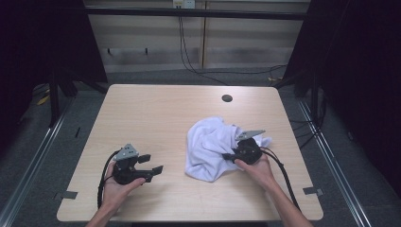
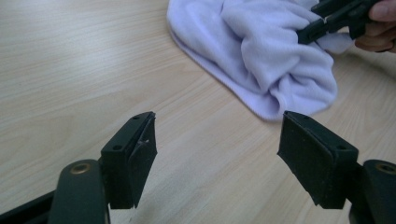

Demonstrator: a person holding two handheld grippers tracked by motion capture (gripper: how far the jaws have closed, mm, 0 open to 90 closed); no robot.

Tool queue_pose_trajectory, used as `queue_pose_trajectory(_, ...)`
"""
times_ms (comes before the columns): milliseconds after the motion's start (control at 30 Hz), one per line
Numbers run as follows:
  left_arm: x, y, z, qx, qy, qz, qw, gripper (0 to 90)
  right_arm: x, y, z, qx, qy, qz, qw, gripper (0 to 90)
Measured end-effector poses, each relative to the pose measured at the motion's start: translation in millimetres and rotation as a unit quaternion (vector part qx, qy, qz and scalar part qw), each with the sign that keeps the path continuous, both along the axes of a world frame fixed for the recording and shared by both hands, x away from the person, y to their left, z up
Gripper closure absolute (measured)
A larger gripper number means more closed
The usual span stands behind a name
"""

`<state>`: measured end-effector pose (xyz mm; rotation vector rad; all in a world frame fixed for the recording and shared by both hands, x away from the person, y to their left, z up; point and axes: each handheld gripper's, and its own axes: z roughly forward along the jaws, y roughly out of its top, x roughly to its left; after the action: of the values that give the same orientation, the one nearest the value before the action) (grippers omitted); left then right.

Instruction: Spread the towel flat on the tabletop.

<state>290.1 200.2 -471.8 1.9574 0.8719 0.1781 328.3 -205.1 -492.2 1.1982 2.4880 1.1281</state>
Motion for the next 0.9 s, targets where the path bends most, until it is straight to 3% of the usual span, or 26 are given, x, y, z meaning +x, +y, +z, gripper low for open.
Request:
queue_pose_trajectory(67, 0.6, -0.2, 0.3, 0.0, 0.001, -0.003, 1.0, 27.2, -9.2, 17.0, 0.0, 0.005, 0.001, 0.028, 0.9996, 67.0)
queue_pose_trajectory(200, 0.1, -0.3, 3.3, -0.007, -0.001, -0.005, 1.0, 27.4, -18.6, 35.1, 0.8, 0.004, 0.0, 0.052, 0.9986, 65.6)
queue_pose_trajectory(300, -1.2, 0.1, 7.7, -0.011, -0.008, -0.009, 0.9999, 29.9, -33.4, 59.8, 4.6, 0.004, 0.008, 0.106, 0.9943, 62.1)
queue_pose_trajectory(367, -1.9, 0.8, 13.2, -0.018, -0.01, -0.013, 0.9997, 30.4, -37.0, 65.4, 5.7, 0.004, 0.01, 0.113, 0.9935, 61.1)
queue_pose_trajectory(433, -3.7, -1.7, 23.5, -0.032, -0.033, -0.012, 0.9989, 42.1, -47.8, 79.2, 9.0, 0.006, 0.013, 0.136, 0.9906, 53.1)
queue_pose_trajectory(533, 0.7, -7.6, 29.4, -0.031, -0.038, -0.024, 0.9985, 46.1, -52.0, 82.2, 15.4, 0.003, 0.011, 0.148, 0.989, 48.4)
queue_pose_trajectory(567, 4.6, -13.9, 32.0, -0.024, -0.041, -0.031, 0.9984, 49.6, -55.0, 77.6, 27.6, 0.007, 0.002, 0.146, 0.9892, 45.5)
queue_pose_trajectory(633, 11.2, -23.2, 33.7, -0.032, -0.041, -0.039, 0.9979, 52.4, -55.1, 73.5, 32.2, 0.019, -0.001, 0.14, 0.9899, 45.7)
queue_pose_trajectory(700, 20.0, -38.1, 31.8, -0.018, -0.034, -0.04, 0.9985, 57.9, -54.2, 58.1, 46.0, 0.037, -0.024, 0.111, 0.9929, 48.0)
queue_pose_trajectory(733, 23.1, -43.0, 30.1, -0.013, -0.028, -0.043, 0.9986, 59.0, -47.7, 47.1, 51.8, 0.032, -0.037, 0.087, 0.9951, 50.7)
queue_pose_trajectory(767, 30.7, -53.9, 23.1, -0.011, -0.012, -0.058, 0.9982, 59.0, -41.8, 42.1, 52.8, 0.033, -0.035, 0.077, 0.9959, 52.3)
queue_pose_trajectory(900, 35.4, -62.2, 9.8, -0.015, 0.007, -0.063, 0.9979, 56.1, -24.8, 38.6, 45.0, 0.048, -0.017, 0.069, 0.9963, 55.1)
